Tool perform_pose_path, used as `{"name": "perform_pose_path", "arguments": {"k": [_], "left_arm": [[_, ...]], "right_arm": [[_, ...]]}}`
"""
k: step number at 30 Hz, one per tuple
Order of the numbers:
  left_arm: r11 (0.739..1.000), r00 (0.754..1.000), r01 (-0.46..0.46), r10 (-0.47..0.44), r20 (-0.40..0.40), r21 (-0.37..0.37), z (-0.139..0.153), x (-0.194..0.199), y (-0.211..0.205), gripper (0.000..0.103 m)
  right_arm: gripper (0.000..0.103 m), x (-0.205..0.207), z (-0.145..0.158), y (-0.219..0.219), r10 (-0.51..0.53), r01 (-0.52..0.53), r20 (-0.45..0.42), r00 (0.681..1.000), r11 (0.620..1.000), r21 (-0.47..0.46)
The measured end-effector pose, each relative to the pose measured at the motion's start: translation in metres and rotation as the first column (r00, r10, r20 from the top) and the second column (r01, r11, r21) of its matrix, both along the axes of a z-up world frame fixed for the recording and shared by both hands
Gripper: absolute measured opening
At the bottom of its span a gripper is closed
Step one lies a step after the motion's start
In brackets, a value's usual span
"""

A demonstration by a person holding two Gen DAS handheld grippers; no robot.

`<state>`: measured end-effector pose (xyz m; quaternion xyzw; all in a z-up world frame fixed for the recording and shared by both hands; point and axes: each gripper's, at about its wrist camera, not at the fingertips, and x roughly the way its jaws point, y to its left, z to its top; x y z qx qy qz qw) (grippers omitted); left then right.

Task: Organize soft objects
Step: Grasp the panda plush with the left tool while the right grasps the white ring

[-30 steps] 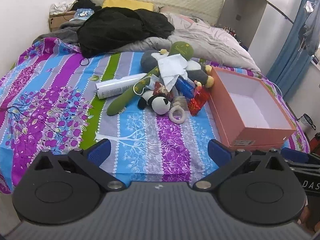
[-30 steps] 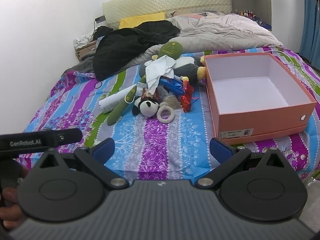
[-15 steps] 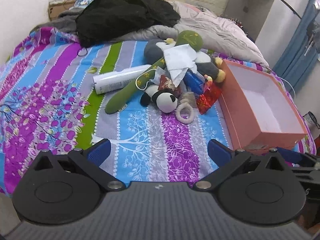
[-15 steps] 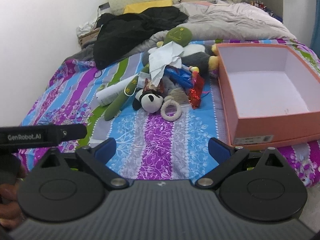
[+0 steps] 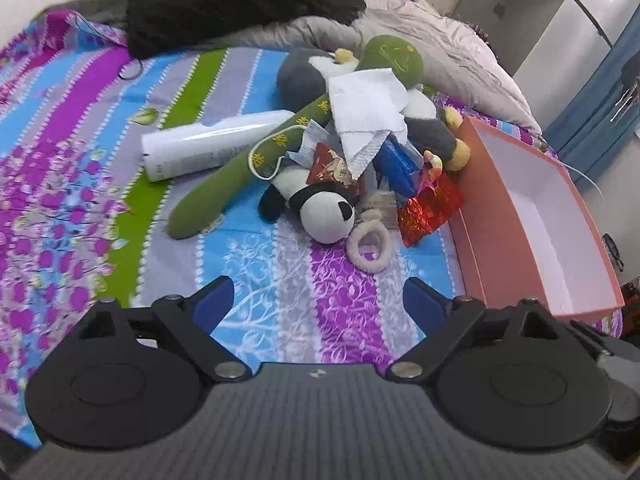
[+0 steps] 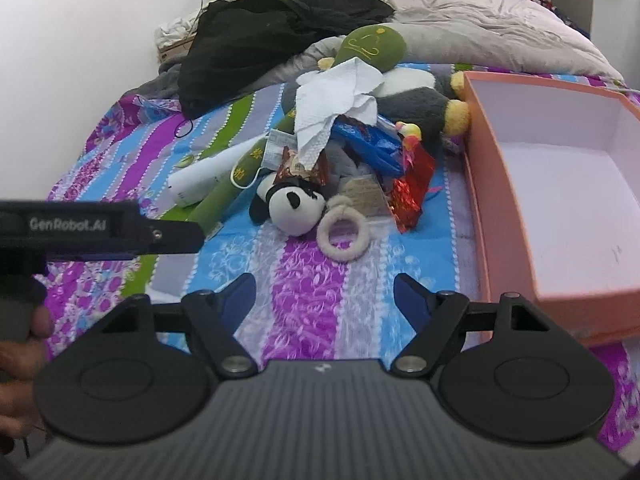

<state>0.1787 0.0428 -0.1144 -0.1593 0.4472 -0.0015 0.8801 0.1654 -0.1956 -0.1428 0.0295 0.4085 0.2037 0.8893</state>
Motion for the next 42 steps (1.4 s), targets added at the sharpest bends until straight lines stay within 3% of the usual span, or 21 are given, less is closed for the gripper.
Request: {"name": "perform_pose_path", "arguments": {"k": [11, 18, 24, 30, 31, 33, 37, 42], "left_arm": [[0.996, 0.999, 0.013, -0.017, -0.049, -0.086, -0.044, 0.076, 0.006, 0.086], [0.986, 0.996, -0.027, 0.013, -0.083, -0.166, -0.071, 0.116, 0.01, 0.083], [0.981, 0.991, -0.055, 0.031, -0.13, -0.186, -0.096, 0.138, 0.012, 0.081], [0.968, 0.99, -0.068, 0.036, -0.134, -0.24, -0.11, 0.146, 0.014, 0.062], [0.966, 0.99, -0.068, 0.035, -0.137, -0.25, -0.111, 0.147, 0.014, 0.059], [0.968, 0.99, -0.063, 0.031, -0.135, -0.244, -0.111, 0.148, 0.013, 0.056], [0.971, 0.991, -0.052, 0.021, -0.132, -0.234, -0.107, 0.145, 0.013, 0.054], [0.976, 0.993, -0.034, 0.008, -0.12, -0.217, -0.096, 0.131, 0.015, 0.054]], "right_arm": [[0.078, 0.063, -0.048, 0.026, 0.056, -0.056, -0.01, 0.998, 0.997, -0.055], [0.078, 0.096, -0.075, 0.04, 0.066, -0.067, -0.018, 0.998, 0.993, -0.096], [0.077, 0.11, -0.095, 0.053, 0.107, -0.109, -0.02, 0.994, 0.984, -0.141], [0.06, 0.119, -0.105, 0.058, 0.121, -0.124, -0.036, 0.992, 0.981, -0.147], [0.054, 0.12, -0.104, 0.058, 0.12, -0.124, -0.036, 0.992, 0.981, -0.146], [0.047, 0.122, -0.103, 0.055, 0.12, -0.125, -0.042, 0.992, 0.983, -0.136], [0.024, 0.121, -0.097, 0.053, 0.132, -0.138, -0.05, 0.99, 0.98, -0.14], [0.02, 0.111, -0.087, 0.053, 0.119, -0.127, -0.068, 0.991, 0.983, -0.129]]}}
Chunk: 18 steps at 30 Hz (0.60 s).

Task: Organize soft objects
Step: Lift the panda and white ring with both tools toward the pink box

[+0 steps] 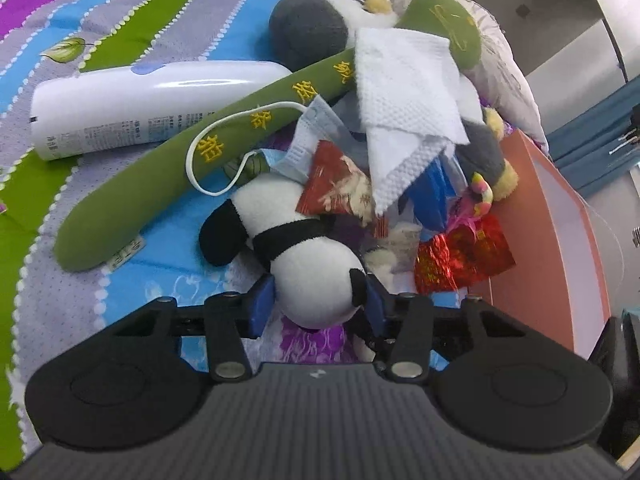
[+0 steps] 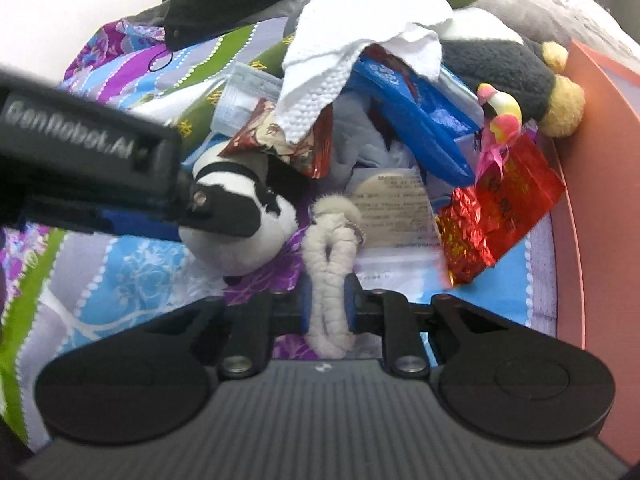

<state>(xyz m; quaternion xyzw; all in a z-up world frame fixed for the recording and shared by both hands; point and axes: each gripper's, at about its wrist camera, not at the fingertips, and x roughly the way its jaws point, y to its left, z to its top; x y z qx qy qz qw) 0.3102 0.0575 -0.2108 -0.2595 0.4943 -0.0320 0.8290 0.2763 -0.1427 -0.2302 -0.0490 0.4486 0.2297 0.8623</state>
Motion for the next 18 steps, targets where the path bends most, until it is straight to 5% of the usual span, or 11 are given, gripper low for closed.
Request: {"name": "perform_pose_path", "arguments": {"k": [18], "left_arm": [[0.998, 0.998, 0.043, -0.045, 0.035, 0.048, 0.037, -0.105, 0.0, 0.054]], "right_arm": [[0.019, -0.082, 0.038, -0.003, -0.06, 0.059, 0.018, 0.998, 0.998, 0.03]]}}
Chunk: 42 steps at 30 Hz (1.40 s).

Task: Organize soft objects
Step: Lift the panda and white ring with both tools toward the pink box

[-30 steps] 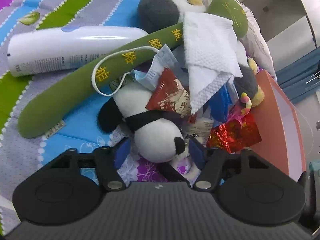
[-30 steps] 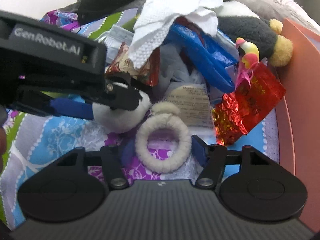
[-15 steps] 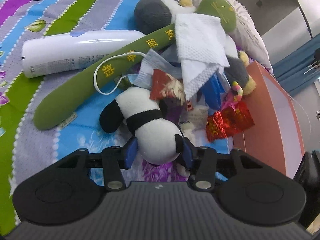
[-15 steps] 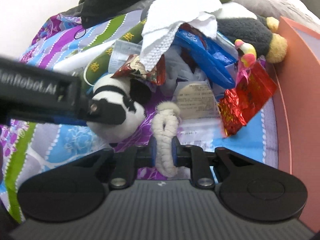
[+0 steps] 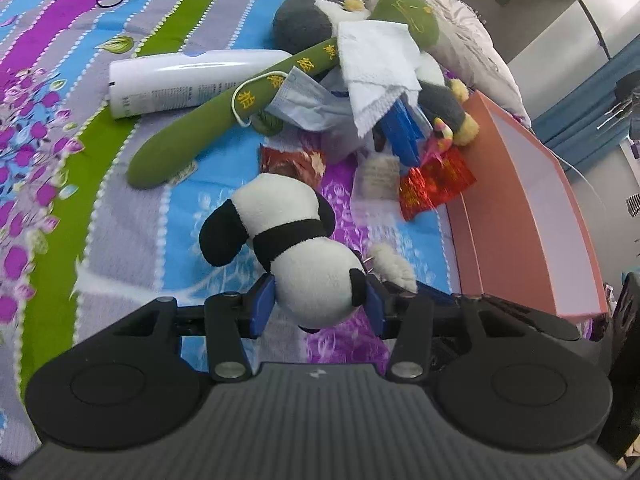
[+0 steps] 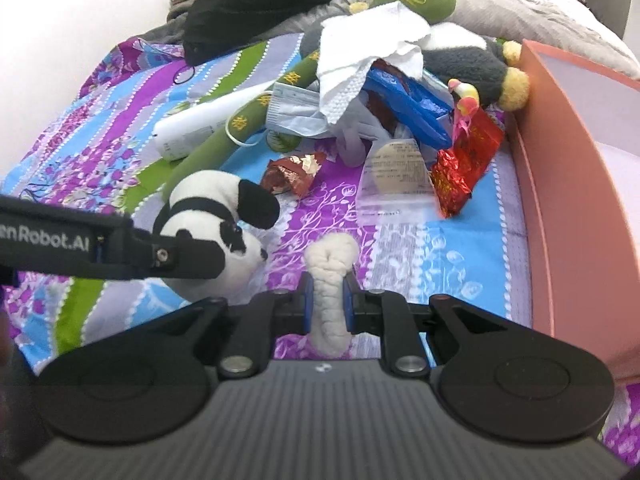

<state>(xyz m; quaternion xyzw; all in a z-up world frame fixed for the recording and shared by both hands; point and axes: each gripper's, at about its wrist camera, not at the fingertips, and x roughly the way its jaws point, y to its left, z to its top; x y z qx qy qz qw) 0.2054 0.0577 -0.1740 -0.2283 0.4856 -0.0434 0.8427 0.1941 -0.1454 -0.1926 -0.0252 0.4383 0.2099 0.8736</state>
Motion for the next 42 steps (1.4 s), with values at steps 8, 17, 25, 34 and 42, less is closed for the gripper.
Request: {"name": "perform_pose_path", "arguments": {"k": [8, 17, 25, 34, 42], "left_arm": [[0.999, 0.999, 0.035, -0.036, 0.039, 0.017, 0.018, -0.041, -0.007, 0.054], [0.991, 0.985, 0.12, -0.127, 0.115, 0.063, 0.052, -0.049, -0.03, 0.054], [0.978, 0.958, 0.186, -0.203, 0.202, 0.097, 0.096, -0.031, -0.054, 0.054], [0.961, 0.912, 0.245, -0.273, 0.306, 0.13, 0.16, -0.004, -0.099, 0.054], [0.937, 0.874, 0.32, -0.349, 0.339, 0.139, 0.187, 0.016, -0.152, 0.054]], "right_arm": [[0.019, -0.037, 0.022, -0.006, -0.027, 0.027, 0.035, 0.999, 1.0, 0.011], [0.019, -0.05, 0.056, -0.024, -0.091, 0.087, 0.108, 0.99, 0.995, 0.042], [0.019, -0.039, 0.099, -0.054, -0.157, 0.141, 0.21, 0.965, 0.986, 0.088], [0.019, -0.026, 0.151, -0.113, -0.261, 0.231, 0.308, 0.915, 0.964, 0.131], [0.019, -0.019, 0.176, -0.17, -0.344, 0.314, 0.371, 0.862, 0.939, 0.141]]}}
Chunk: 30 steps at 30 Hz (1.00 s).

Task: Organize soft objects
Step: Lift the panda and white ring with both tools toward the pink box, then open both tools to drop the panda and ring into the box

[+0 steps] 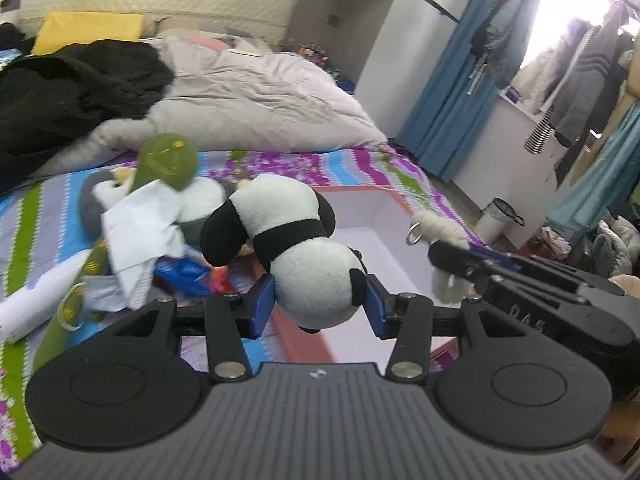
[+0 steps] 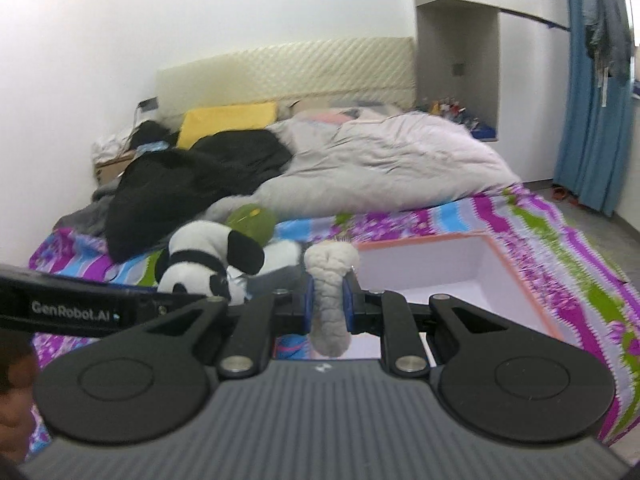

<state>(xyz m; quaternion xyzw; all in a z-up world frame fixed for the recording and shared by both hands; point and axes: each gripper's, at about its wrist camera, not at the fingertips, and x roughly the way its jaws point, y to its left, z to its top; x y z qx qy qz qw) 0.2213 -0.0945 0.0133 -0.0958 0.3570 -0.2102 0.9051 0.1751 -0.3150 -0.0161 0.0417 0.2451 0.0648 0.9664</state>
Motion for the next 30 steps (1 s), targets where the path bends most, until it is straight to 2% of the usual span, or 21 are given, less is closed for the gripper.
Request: {"name": "perform_pose_path", "arguments": {"k": [6, 10, 17, 27, 30], "left_arm": [[0.998, 0.998, 0.065, -0.065, -0.011, 0.008, 0.0, 0.021, -0.046, 0.054], [0.995, 0.994, 0.103, -0.102, -0.031, 0.021, -0.012, 0.039, -0.073, 0.054], [0.988, 0.983, 0.152, -0.147, -0.114, 0.038, -0.053, 0.075, -0.114, 0.054], [0.974, 0.949, 0.212, -0.188, -0.252, 0.074, -0.123, 0.127, -0.163, 0.054], [0.975, 0.941, 0.21, -0.181, -0.287, 0.074, -0.141, 0.14, -0.171, 0.054]], "right_arm": [[0.019, 0.011, -0.005, -0.037, -0.072, 0.072, -0.016, 0.997, 0.997, 0.002], [0.019, 0.021, -0.018, -0.058, -0.108, 0.108, -0.06, 0.992, 0.994, -0.001], [0.019, 0.045, -0.056, -0.087, -0.146, 0.147, -0.178, 0.973, 0.989, -0.008], [0.02, 0.081, -0.127, -0.118, -0.167, 0.183, -0.353, 0.921, 0.983, 0.013], [0.02, 0.087, -0.142, -0.121, -0.163, 0.178, -0.381, 0.91, 0.984, 0.004]]}}
